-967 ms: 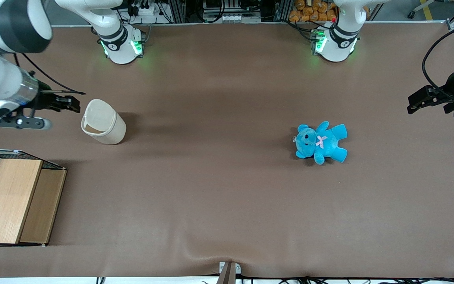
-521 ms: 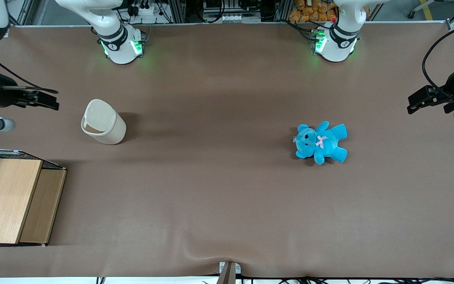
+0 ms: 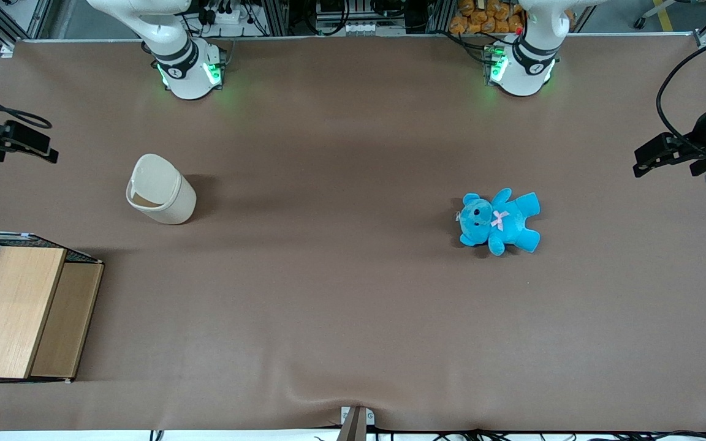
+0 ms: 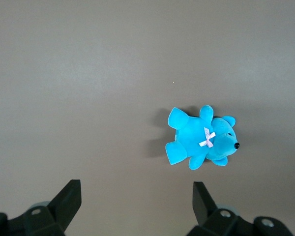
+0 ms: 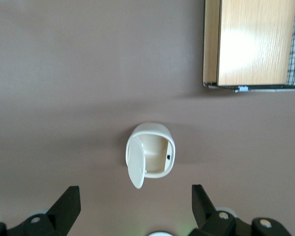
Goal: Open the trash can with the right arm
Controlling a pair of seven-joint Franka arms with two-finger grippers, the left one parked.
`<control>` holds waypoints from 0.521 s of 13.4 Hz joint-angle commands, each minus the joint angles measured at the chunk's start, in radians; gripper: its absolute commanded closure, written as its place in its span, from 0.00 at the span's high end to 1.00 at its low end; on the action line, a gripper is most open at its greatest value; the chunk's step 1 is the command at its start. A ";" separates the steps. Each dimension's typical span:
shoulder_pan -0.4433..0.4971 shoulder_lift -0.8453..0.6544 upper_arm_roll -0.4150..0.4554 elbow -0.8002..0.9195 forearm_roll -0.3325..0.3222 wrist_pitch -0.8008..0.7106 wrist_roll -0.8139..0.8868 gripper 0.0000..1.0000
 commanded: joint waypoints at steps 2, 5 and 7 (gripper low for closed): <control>-0.002 -0.112 -0.001 -0.152 0.013 0.099 -0.020 1.00; -0.001 -0.101 -0.001 -0.112 0.004 0.092 -0.039 1.00; 0.002 -0.101 0.002 -0.100 -0.015 0.092 -0.035 1.00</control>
